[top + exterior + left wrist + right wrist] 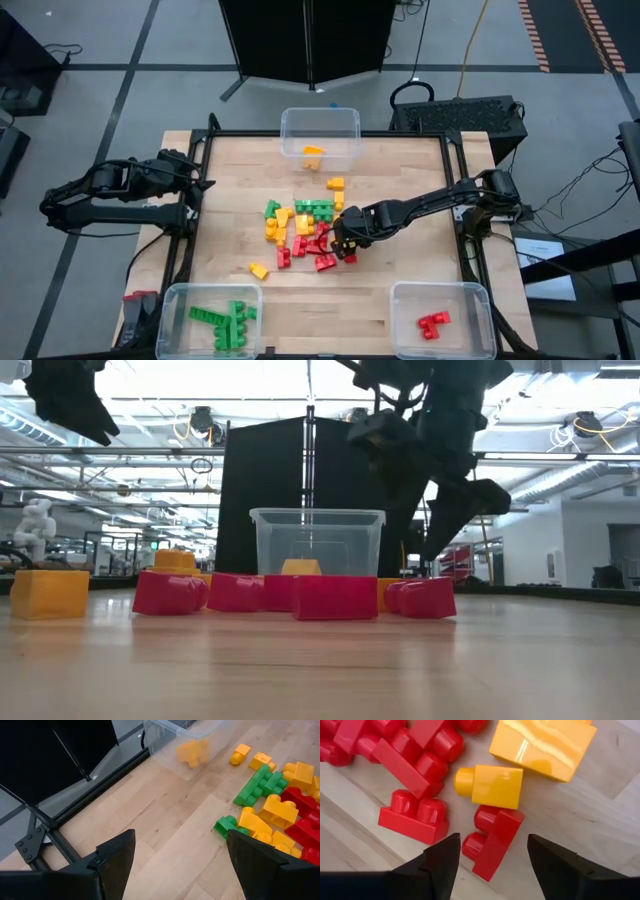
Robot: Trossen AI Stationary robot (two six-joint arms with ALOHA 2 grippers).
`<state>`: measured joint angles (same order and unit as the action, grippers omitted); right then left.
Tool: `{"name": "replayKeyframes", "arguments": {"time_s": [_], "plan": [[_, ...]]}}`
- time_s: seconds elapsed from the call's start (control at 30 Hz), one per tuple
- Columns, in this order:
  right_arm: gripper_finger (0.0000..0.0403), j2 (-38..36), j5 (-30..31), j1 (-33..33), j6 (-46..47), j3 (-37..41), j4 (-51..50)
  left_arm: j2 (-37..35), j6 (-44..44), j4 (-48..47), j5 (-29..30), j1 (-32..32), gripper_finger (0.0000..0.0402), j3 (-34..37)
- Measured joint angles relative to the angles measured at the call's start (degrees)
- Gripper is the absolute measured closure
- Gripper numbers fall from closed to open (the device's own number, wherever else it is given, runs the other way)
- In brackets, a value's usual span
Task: Sort blocks
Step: Put the red game piece into the bottom right transparent bin
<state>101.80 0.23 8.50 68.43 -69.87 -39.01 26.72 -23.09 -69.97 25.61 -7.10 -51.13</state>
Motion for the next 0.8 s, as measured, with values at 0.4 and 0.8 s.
{"name": "replayKeyframes", "arguments": {"time_s": [0.4,0.8], "plan": [[0.0177,7.81,-0.59,1.78,1.46,-0.02,4.77,0.0,-0.09,-0.04,-0.06,0.0,0.0114,0.0],[0.0238,11.93,-0.43,1.74,7.2,-0.44,2.4,-0.01,-0.17,-0.07,-0.11,0.0,0.0114,0.0]]}}
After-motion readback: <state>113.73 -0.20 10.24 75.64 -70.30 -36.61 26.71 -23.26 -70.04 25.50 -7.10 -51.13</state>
